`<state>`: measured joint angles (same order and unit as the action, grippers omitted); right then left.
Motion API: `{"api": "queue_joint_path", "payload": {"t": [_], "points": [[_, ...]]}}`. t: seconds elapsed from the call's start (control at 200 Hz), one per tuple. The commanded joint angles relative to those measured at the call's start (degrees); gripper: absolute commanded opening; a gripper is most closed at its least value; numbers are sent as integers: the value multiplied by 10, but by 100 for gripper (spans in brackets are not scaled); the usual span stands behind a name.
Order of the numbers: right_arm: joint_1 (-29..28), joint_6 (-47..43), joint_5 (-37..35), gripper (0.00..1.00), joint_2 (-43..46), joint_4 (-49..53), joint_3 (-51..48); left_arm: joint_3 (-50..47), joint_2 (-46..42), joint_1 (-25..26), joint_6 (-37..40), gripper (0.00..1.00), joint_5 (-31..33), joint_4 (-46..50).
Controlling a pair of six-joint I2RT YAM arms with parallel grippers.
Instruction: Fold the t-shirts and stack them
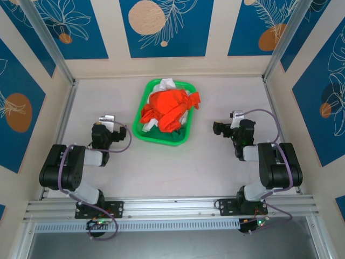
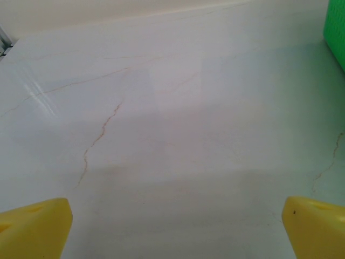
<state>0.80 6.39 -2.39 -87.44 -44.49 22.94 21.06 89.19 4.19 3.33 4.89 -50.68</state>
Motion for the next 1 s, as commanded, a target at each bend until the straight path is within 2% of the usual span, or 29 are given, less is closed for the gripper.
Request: {"api": "queue_joint_path", "payload": {"t": [0.0,0.13,0.275,0.375,0.47,0.585,0.725,0.835,0.995], "points": [[-2,-7,2,99,3,-14,11,6,0,-2,-7,100,-13,-21],[-1,-6,-2,99,19,6,15,-3,-33,2,-4,100,-2,-17],[-8,-4,-13,99,80,102,38,-2,-150,9,-4,100,13,83],[-17,-7,-10,99,127,156,49,33,-219,16,-38,100,19,194],[-28,26,-2,99,166,240,80,70,-246,47,-49,100,27,266],[-61,84,-11,99,184,328,125,97,-259,96,-38,100,34,284],[-131,176,-53,99,150,445,204,134,-257,147,17,100,13,296],[-189,226,-100,100,98,496,258,151,-257,159,42,100,-14,306],[-245,262,-137,81,-6,565,344,152,-257,159,54,100,-15,315]]}}
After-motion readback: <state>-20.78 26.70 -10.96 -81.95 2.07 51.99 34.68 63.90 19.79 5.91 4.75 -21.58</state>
